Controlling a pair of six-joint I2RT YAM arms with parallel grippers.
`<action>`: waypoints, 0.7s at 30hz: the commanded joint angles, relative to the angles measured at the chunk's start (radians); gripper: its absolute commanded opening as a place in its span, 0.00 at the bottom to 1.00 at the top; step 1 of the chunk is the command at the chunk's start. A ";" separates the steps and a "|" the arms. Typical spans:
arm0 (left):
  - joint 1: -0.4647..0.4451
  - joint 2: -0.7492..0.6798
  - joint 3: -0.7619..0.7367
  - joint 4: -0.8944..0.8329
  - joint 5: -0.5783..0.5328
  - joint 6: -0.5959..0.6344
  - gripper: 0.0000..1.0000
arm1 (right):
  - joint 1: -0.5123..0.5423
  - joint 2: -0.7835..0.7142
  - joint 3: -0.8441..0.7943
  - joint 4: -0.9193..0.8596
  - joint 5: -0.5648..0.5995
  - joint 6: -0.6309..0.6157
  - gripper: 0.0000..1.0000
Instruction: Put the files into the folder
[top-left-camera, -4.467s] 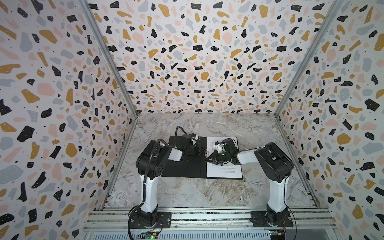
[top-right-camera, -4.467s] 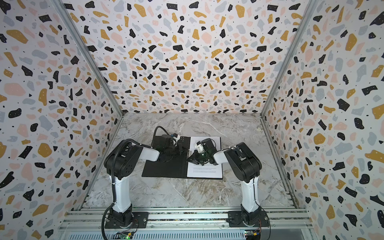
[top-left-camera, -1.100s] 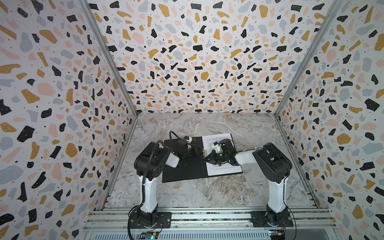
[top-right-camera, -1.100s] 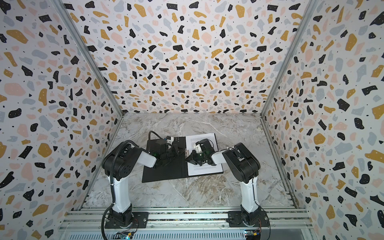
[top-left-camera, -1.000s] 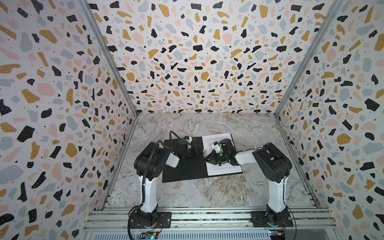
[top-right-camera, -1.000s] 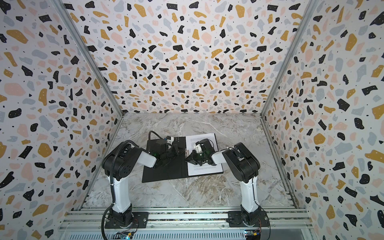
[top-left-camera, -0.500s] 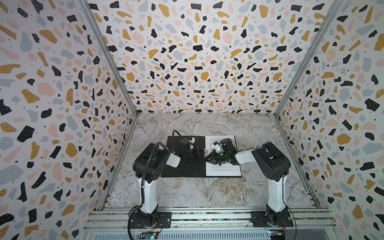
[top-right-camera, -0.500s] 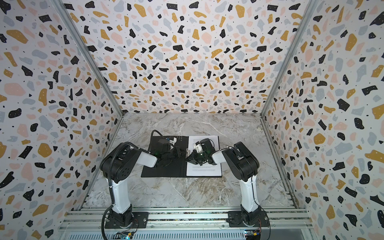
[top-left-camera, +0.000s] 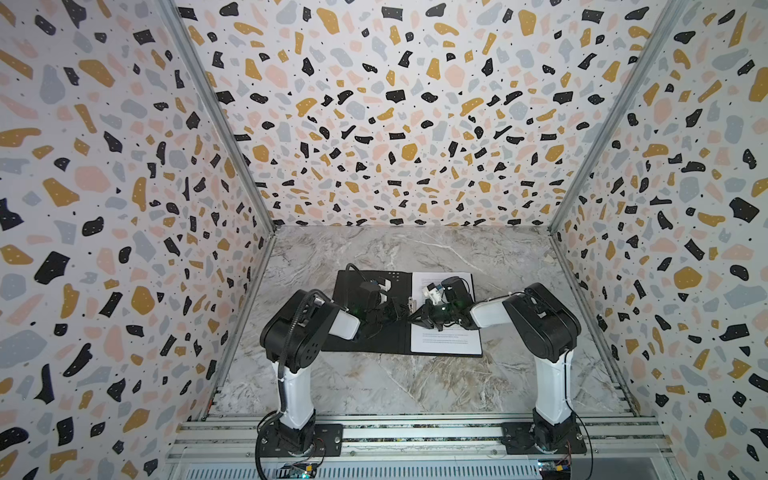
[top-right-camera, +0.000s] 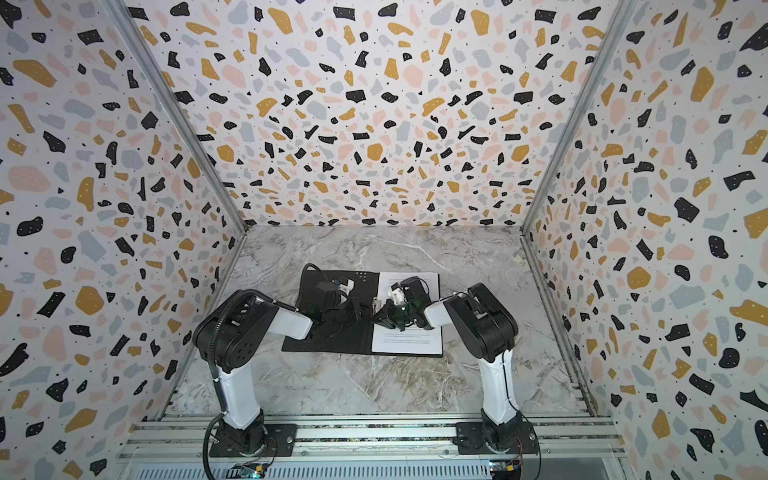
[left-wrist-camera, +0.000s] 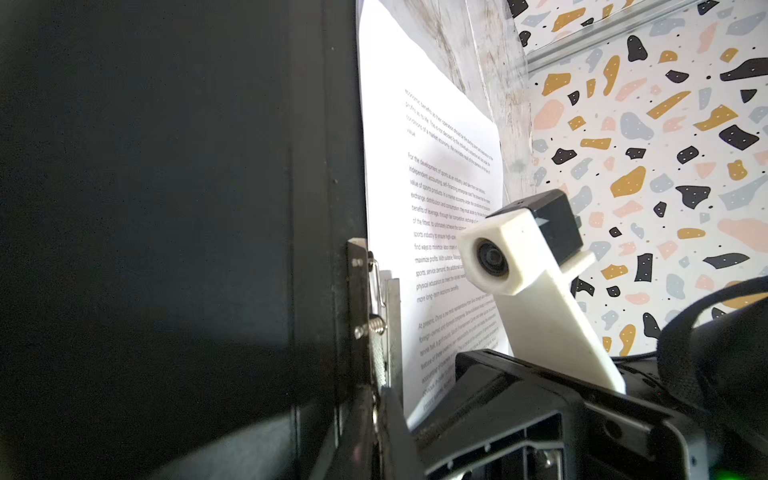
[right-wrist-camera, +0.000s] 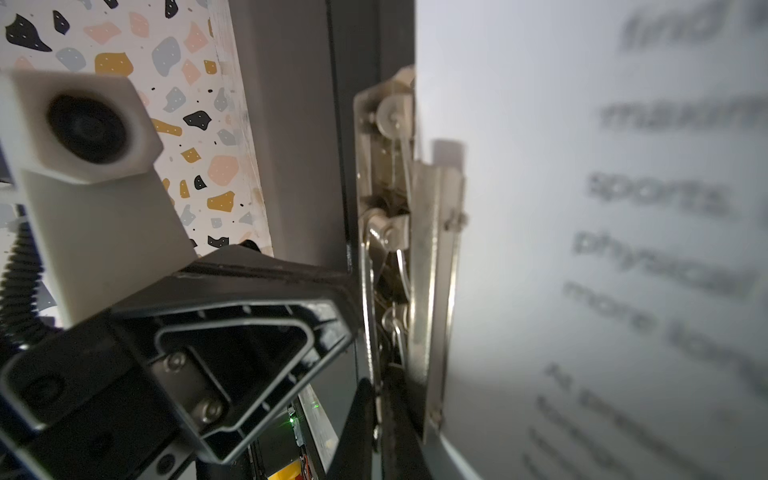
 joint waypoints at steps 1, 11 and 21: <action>-0.016 -0.018 -0.008 0.024 0.059 -0.001 0.08 | 0.005 0.110 -0.056 -0.222 0.165 -0.016 0.08; -0.022 0.017 0.047 -0.105 0.061 0.103 0.13 | 0.003 0.111 -0.056 -0.222 0.165 -0.018 0.07; -0.026 0.036 0.115 -0.278 0.001 0.210 0.19 | 0.000 0.110 -0.050 -0.234 0.166 -0.031 0.07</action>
